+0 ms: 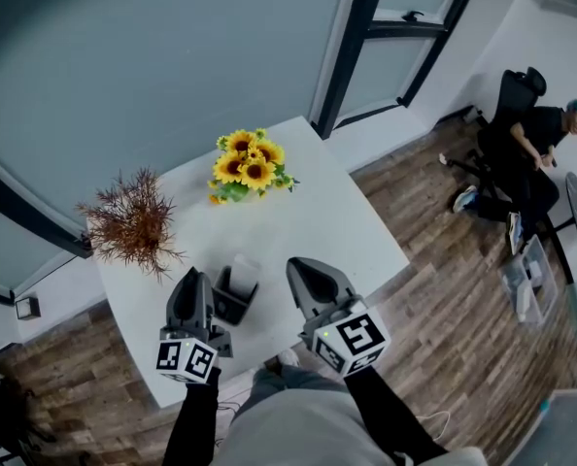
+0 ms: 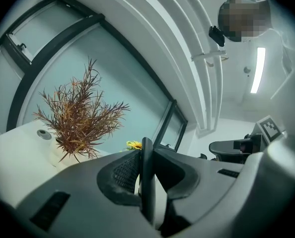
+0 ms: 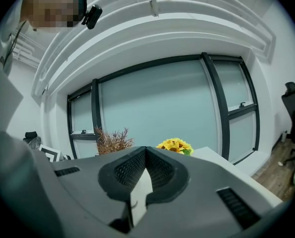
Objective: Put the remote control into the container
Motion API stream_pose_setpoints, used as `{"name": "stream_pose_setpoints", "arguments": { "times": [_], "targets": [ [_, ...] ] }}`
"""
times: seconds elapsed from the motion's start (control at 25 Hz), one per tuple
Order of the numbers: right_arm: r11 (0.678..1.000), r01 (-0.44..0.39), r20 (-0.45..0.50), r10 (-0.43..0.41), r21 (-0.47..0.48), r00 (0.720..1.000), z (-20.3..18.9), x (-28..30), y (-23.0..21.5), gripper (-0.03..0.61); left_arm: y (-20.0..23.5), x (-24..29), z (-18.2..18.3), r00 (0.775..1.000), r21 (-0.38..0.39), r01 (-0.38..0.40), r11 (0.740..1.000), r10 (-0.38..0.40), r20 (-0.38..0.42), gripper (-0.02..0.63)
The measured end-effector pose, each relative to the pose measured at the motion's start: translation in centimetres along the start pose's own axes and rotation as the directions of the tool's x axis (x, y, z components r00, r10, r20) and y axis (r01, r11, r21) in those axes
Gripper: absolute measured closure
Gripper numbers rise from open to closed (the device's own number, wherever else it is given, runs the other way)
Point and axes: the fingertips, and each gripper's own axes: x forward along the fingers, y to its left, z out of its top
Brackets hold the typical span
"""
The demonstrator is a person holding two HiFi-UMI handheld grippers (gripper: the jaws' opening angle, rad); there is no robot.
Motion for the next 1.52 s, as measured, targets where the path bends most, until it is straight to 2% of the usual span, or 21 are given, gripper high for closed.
{"name": "stream_pose_setpoints", "arguments": {
  "times": [1.52],
  "targets": [
    [1.0, 0.019, -0.021, -0.019, 0.012, 1.0, -0.7, 1.2, -0.3, 0.575, 0.7, -0.3, -5.2, 0.992, 0.011, -0.03, 0.999, 0.032, -0.12, 0.531]
  ]
}}
